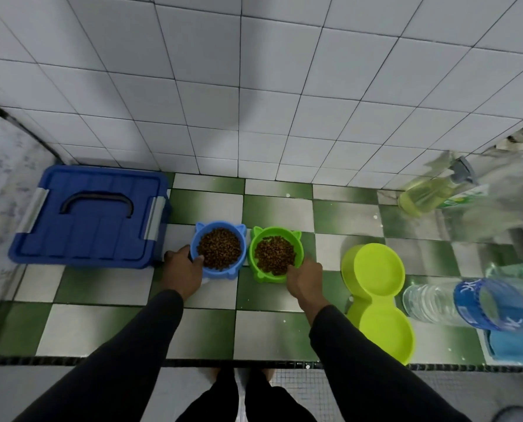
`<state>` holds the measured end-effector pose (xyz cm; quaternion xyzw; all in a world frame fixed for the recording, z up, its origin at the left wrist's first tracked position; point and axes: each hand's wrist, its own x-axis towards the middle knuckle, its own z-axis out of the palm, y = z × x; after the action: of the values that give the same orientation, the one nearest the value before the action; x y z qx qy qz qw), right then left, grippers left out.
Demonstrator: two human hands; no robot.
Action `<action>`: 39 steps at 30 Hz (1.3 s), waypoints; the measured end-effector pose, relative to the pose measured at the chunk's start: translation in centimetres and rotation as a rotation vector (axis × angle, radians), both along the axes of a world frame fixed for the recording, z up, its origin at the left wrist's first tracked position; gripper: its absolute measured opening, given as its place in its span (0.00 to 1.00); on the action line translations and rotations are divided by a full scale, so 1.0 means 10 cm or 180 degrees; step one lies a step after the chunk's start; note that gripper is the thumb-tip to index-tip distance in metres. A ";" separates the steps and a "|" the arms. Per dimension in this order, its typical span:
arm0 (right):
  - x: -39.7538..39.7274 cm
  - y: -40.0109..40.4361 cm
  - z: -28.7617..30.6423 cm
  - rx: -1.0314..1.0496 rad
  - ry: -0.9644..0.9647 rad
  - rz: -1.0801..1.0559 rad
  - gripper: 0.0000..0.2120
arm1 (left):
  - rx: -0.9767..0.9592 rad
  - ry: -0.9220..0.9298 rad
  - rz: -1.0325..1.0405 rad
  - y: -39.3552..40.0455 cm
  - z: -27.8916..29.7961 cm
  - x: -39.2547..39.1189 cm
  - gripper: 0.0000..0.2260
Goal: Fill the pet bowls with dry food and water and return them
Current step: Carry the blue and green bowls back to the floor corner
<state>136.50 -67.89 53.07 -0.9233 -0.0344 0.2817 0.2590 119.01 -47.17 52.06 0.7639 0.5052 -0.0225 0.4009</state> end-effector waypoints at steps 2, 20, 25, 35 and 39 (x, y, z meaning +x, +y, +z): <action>0.01 0.01 -0.01 -0.0010 -0.0002 -0.0015 0.14 | 0.0015 -0.0008 0.0077 -0.02 0.01 0.00 0.11; -0.11 0.06 0.29 0.1654 0.0629 -0.1314 0.13 | -0.1514 -0.1718 0.1681 -0.32 0.41 0.05 0.22; -0.13 -0.02 0.63 0.2006 0.0571 -0.1402 0.13 | -0.1670 -0.2081 0.2046 -0.45 0.60 0.12 0.24; -0.08 -0.15 1.23 0.2268 0.0067 -0.1464 0.13 | -0.1830 -0.2656 0.1933 -0.53 1.08 0.22 0.23; -0.05 -0.16 1.43 0.2420 -0.0126 -0.1366 0.12 | -0.1727 -0.2795 0.1994 -0.55 1.32 0.26 0.23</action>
<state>135.98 -69.44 67.33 -0.7537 0.0521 0.1711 0.6325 121.56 -52.72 65.29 0.3871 0.4697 0.2861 0.7401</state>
